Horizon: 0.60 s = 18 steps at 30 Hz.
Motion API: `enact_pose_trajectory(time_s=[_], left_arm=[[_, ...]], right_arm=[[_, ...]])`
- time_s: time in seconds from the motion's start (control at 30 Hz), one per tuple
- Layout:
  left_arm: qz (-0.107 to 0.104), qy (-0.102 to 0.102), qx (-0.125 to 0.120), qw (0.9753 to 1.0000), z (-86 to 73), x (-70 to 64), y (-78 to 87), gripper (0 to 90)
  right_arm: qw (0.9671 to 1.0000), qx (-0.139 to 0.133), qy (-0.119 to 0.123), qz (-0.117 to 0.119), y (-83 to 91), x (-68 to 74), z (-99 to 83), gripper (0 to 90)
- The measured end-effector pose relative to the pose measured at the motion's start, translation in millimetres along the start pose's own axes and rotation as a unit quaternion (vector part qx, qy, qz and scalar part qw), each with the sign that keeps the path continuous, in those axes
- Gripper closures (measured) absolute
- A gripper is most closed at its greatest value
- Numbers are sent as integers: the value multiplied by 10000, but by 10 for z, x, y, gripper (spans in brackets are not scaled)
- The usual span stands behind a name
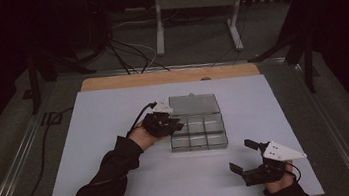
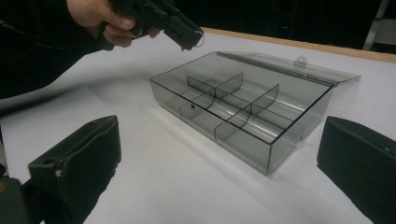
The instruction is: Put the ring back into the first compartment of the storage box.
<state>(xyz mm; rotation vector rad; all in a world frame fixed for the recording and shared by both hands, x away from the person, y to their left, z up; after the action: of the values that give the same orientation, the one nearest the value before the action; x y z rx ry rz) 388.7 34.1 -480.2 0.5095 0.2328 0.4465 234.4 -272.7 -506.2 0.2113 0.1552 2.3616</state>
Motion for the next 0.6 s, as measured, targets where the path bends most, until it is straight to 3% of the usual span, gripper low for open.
enact_pose_trajectory(time_s=[0.6], left_arm=[[-34, 131, -2, 9999, -55, 93, -184, 738]], right_arm=[[10000, -5, -11, 28, 4, -2, -2, 0]])
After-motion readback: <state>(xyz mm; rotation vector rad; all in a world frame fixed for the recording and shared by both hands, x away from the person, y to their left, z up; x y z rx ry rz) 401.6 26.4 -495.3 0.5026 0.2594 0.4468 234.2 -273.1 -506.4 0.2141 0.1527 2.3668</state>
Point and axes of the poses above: each handheld gripper's, and its own axes: y roughly backward along the jaws, z roughly out of its top, x roughly to its left, the point moved 2 cm from there along -y, roughly forward along the jaws, and after that the axes turned 9 degrees about -x, right-handed, at the moved point
